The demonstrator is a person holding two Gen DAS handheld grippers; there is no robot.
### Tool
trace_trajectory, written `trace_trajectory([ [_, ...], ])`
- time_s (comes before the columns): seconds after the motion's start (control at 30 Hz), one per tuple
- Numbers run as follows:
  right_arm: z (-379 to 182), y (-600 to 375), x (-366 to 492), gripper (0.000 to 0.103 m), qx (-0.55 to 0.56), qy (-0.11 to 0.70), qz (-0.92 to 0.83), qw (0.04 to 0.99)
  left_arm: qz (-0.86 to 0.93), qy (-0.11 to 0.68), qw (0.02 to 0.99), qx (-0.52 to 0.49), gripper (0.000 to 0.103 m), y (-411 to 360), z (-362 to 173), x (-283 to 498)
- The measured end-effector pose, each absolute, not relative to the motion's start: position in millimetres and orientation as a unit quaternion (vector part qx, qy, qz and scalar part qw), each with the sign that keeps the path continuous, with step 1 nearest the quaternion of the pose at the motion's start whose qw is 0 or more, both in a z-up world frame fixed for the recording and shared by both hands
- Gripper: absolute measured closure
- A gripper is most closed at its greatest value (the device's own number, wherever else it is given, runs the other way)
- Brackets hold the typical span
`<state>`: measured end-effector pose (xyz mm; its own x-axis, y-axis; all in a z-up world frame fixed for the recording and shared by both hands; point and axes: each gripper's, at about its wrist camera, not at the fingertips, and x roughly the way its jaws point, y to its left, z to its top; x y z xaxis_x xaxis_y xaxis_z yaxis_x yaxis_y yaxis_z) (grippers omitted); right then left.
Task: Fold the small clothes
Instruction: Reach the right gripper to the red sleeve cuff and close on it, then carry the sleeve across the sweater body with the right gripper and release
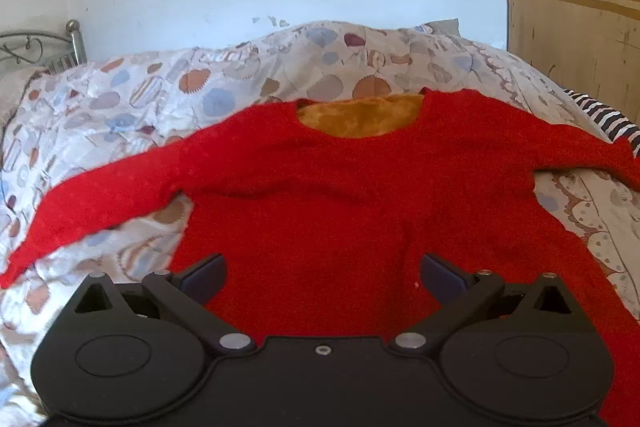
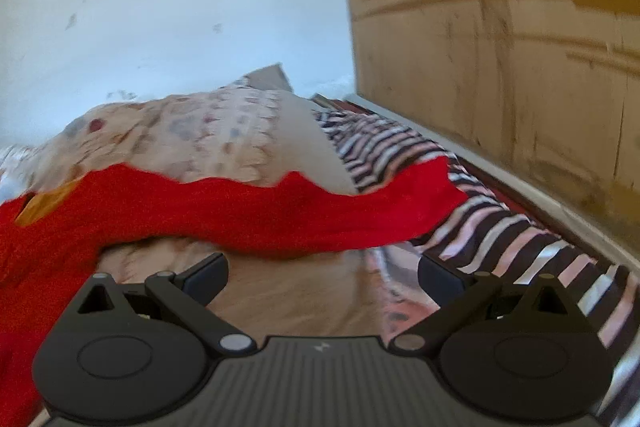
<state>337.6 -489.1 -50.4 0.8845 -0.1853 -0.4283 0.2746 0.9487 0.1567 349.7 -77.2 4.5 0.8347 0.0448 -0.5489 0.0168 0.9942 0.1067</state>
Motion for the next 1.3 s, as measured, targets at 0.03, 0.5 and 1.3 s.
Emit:
trace_trajectory([
  [0.03,-52,-499,343,0.0,0.115,0.208,-0.125,0.963,0.007,0.291,0.955,0.051,0.0,-77,0,351],
  [0.5,-90,-602,421,0.024,0.281,0.212,-0.201,0.914,-0.002,0.308,0.95,0.049,0.0,-68,-28,354],
  [1.3,72,-525,390,0.097,0.154,0.05,-0.172,0.972,0.017,0.253,0.967,-0.027,0.0,-20,40,317],
])
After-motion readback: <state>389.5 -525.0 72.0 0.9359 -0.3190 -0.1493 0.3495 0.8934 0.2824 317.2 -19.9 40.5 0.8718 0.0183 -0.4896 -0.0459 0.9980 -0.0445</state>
